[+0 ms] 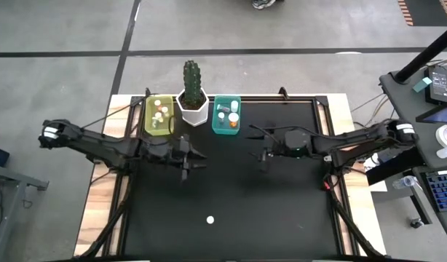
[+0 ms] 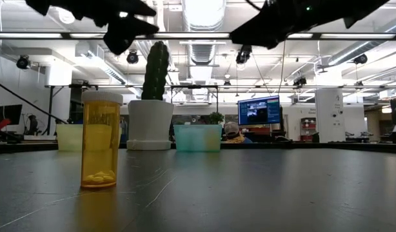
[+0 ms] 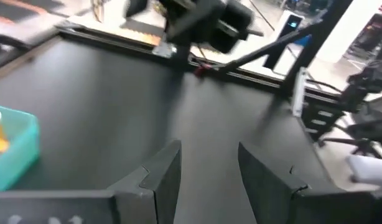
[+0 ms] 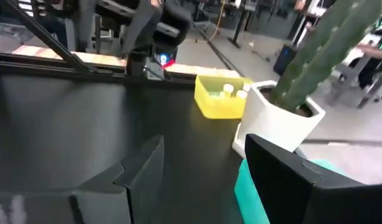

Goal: Pick and place medicine bottles into bin by pill shape (circle, oval)
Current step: Put the small orange tablet bottle into the yellow bin

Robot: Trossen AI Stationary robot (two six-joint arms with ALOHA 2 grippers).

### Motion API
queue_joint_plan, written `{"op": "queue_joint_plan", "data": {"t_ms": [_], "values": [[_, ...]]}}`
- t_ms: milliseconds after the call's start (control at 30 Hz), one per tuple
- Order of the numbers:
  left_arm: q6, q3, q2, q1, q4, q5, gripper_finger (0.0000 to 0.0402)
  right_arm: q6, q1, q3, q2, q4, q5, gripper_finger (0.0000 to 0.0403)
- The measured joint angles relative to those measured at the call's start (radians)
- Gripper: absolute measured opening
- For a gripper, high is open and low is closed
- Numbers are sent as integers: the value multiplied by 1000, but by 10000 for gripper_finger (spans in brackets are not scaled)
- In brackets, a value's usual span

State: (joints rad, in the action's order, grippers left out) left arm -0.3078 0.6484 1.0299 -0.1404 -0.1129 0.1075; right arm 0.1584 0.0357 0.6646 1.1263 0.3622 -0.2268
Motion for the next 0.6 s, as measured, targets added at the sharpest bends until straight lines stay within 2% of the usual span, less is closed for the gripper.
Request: {"op": "queue_joint_plan", "data": {"t_ms": [167, 467, 600], "values": [[-34, 111, 84, -56, 104, 0, 143, 44, 0, -39, -81, -3, 8, 219], [-50, 412, 270, -131, 573, 0, 144, 135, -1, -105, -206, 47, 51, 219], [-46, 504, 351, -173, 695, 0, 144, 175, -1, -119, -242, 47, 51, 219]]}}
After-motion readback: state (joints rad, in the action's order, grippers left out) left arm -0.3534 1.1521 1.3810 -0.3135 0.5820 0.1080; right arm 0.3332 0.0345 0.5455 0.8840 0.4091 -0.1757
